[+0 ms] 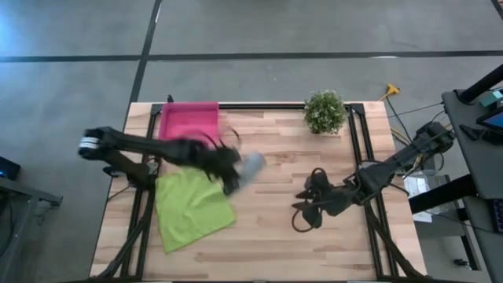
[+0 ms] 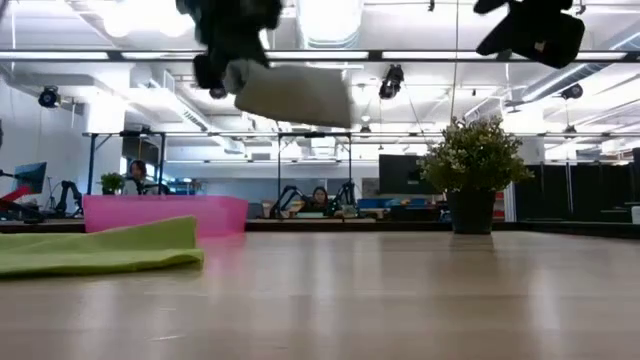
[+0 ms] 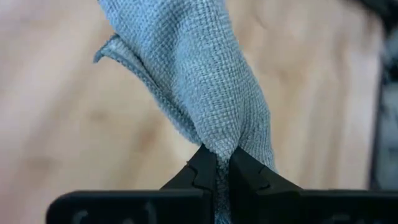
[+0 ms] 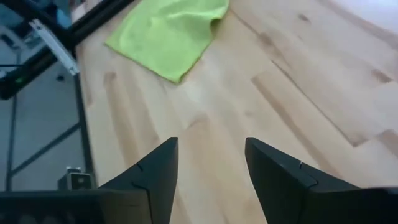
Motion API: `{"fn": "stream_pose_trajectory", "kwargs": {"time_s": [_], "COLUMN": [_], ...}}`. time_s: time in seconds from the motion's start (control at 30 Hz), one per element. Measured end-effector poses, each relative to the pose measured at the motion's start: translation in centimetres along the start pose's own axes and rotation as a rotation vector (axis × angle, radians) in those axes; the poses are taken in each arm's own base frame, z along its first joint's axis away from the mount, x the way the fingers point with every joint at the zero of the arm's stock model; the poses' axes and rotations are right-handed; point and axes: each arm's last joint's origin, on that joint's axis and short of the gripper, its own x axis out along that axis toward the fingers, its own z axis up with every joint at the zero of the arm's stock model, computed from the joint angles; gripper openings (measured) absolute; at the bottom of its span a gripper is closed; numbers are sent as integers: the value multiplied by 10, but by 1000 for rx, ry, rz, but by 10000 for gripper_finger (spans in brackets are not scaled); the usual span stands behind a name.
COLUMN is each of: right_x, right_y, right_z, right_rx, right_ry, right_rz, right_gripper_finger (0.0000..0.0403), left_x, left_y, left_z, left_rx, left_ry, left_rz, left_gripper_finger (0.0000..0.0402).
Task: Roll microfiber towels into tight, uniform cylinder then place into a basket
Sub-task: Put the blue microfiber cloth into the pink bin
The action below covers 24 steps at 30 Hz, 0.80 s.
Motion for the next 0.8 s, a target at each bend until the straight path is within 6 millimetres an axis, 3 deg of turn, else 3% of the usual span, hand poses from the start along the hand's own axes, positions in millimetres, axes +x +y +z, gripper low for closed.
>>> {"fn": "stream_pose_trajectory", "kwargs": {"time_s": [0.1,0.23,0.37,0.47,0.6,0.8], "right_x": [2,6,15,23,33,43], "right_y": [-1,-1,-1,0,2,7], "right_z": [-1,-4,-8,-13,-16,-18], "right_rx": [-4,32,59,83,148,217], "right_ry": [2,11,22,32,32,22], "right_rz": [-13,-28,-60,-81,-87,-62], "right_gripper_finger": [176,171,171,170,169,169], "left_x": [-24,-46,-61,-69,-60,-11], "left_y": [49,106,148,167,190,218], "left_z": [-3,-21,-44,-53,-59,-60], "left_rx": [-139,-309,-434,-472,-451,-434], "left_ry": [-92,-237,-338,-393,-334,-139], "left_rz": [71,159,348,483,609,650], "left_gripper_finger": [0,0,0,0,0,0]}}
